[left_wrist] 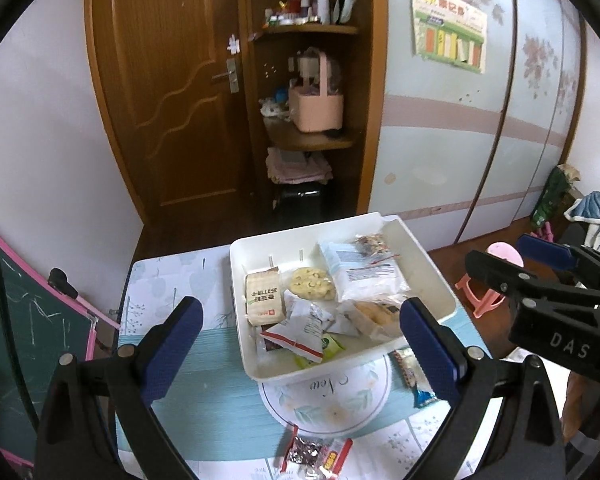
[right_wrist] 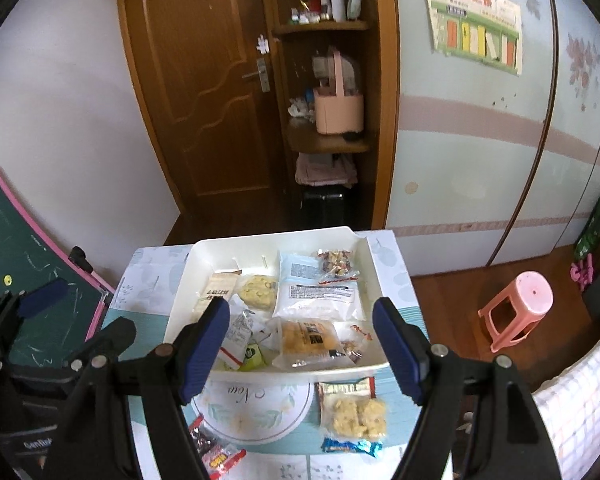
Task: Organize snacks
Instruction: 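Withdraw both open tools from the basket toward the red-edged candy bag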
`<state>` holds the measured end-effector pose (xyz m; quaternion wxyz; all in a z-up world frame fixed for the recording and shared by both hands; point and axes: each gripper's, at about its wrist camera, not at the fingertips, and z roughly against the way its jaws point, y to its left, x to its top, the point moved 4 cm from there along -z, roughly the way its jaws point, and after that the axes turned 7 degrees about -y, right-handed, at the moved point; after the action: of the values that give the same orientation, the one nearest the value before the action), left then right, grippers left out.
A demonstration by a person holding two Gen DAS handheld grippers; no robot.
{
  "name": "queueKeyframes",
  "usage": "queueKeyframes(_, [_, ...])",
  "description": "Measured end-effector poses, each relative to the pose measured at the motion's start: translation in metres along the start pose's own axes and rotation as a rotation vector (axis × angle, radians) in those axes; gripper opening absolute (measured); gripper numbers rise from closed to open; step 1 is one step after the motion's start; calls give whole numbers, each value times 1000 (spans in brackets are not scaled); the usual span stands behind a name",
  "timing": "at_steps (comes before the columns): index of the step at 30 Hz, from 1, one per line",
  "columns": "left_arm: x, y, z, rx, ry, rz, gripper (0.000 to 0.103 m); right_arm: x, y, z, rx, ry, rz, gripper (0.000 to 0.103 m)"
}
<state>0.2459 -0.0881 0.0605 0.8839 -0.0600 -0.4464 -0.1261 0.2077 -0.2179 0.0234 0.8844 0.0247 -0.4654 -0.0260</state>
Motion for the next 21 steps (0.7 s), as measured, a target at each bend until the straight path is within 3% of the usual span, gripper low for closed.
queueKeyframes(11, [-43, -4, 32, -70, 5, -12, 99, -58, -9, 31, -33, 18, 60, 75])
queueKeyframes(21, [-135, -6, -11, -92, 180, -38, 99, -134, -39, -15, -61, 172, -4, 75])
